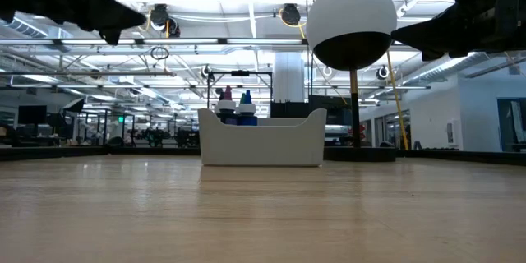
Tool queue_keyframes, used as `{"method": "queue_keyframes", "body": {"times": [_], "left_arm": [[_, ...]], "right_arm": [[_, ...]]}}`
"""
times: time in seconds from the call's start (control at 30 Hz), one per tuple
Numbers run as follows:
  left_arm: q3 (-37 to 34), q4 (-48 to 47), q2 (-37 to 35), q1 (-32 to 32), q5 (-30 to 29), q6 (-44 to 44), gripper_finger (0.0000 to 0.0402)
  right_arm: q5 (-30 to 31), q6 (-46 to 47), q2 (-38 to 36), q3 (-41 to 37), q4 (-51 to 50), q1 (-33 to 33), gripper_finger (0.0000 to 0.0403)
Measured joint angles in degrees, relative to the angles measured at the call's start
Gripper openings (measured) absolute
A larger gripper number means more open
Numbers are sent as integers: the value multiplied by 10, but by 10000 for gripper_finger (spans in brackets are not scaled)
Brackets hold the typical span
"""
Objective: Pick & Place food coloring
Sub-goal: Return to Home Position
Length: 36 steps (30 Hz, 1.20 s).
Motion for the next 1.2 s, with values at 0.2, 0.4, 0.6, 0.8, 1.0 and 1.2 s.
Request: {"method": "queue_keyframes", "body": {"times": [0.2,0.4,0.6,0.8,1.0,1.2], "left_arm": [[-86,146,-17,-23,6,36,4],[-97,143,-34,-23,7,68,4],[-97,114,-64,-19,21,86,2],[-98,108,-65,-1,54,90,2],[-149,153,-77,18,54,89,2],[-195,218,-84,54,82,70,1]], "right_arm": [[0,17,0,0,2,0,0],[0,16,-48,0,-30,0,0],[-13,17,-129,0,-112,-17,0],[-43,33,-194,0,-188,-57,0],[-64,42,-259,0,-262,-85,0],[-94,61,-316,0,-323,-128,0]]}}
